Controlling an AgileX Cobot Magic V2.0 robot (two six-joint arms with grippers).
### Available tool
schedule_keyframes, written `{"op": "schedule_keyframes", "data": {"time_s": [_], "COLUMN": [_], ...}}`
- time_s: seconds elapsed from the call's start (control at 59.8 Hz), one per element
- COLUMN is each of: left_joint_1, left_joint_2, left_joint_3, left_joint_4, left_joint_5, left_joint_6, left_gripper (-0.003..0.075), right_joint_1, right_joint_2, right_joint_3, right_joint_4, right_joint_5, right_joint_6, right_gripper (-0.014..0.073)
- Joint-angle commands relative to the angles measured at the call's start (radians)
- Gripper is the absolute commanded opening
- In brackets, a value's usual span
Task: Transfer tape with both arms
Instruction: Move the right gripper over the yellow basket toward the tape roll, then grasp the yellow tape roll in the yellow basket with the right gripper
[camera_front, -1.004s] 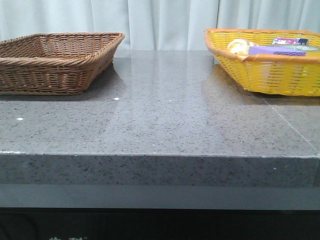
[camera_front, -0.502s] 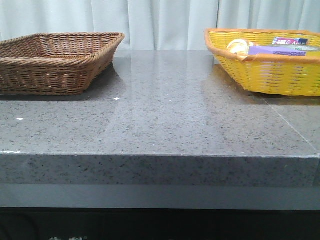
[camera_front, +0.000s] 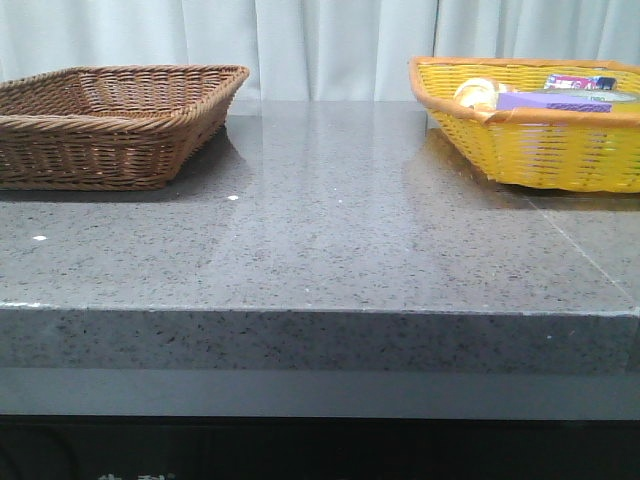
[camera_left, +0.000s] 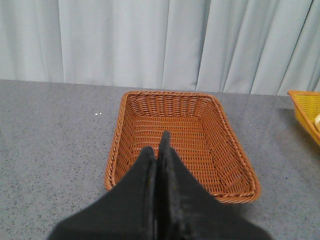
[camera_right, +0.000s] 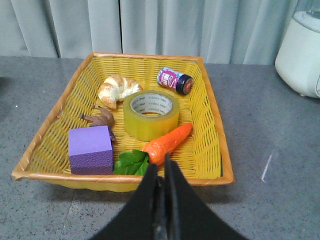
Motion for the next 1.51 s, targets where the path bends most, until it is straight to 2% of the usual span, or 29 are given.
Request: {"op": "schedule_keyframes", "data": {"time_s": [0.0,0.184,0.268,0.335,0.435,0.469,0.502,0.552,0.72,1.004,1.155,1.288,1.489], "left_joint_1": [0.003,0.003,0.003,0.003,0.003,0.003,0.003,0.003,-0.05,-0.364,-0.475,-0.529,-0.541], "left_joint_2": [0.03,0.075,0.093,0.11,0.131,0.14,0.146,0.159,0.198,0.225,0.225,0.225,0.225], "left_joint_3": [-0.034,-0.034,-0.034,-0.034,-0.034,-0.034,-0.034,-0.034,-0.037,-0.038,-0.038,-0.038,-0.038], "left_joint_4": [-0.008,-0.001,0.021,0.044,0.052,0.052,0.052,0.052,0.035,0.035,0.035,0.035,0.035], "left_joint_5": [-0.071,-0.069,-0.067,-0.069,-0.071,-0.071,-0.071,-0.069,-0.069,-0.075,-0.079,-0.079,-0.077], "left_joint_6": [-0.01,-0.01,-0.01,-0.01,-0.01,-0.01,-0.01,-0.008,0.011,0.032,0.032,0.032,0.032], "left_gripper": [-0.002,-0.0018,0.0031,0.0148,0.0415,0.0495,0.0543,0.0595,0.06,0.06,0.06,0.06,0.06], "right_joint_1": [-0.007,-0.007,-0.007,-0.007,-0.007,-0.007,-0.007,-0.007,-0.007,-0.04,-0.087,-0.096,-0.1], "right_joint_2": [0.038,0.073,0.089,0.106,0.129,0.138,0.15,0.168,0.267,0.57,0.724,0.867,1.083], "right_joint_3": [-0.033,-0.033,-0.033,-0.033,-0.035,-0.035,-0.037,-0.04,-0.114,-0.4,-0.561,-0.7,-0.915], "right_joint_4": [-0.007,-0.011,-0.013,-0.016,-0.017,-0.017,-0.014,-0.015,-0.013,-0.008,0.04,0.064,0.07], "right_joint_5": [-0.061,-0.043,-0.026,-0.013,-0.011,-0.007,-0.003,0.002,0.064,0.238,0.28,0.322,0.4], "right_joint_6": [-0.009,-0.009,-0.009,-0.009,-0.009,-0.009,-0.009,-0.009,0.003,0.004,0.004,0.003,-0.015], "right_gripper": [-0.0068,-0.006,0.0034,0.0187,0.0467,0.0533,0.0577,0.0601,0.059,0.059,0.059,0.059,0.059]}}
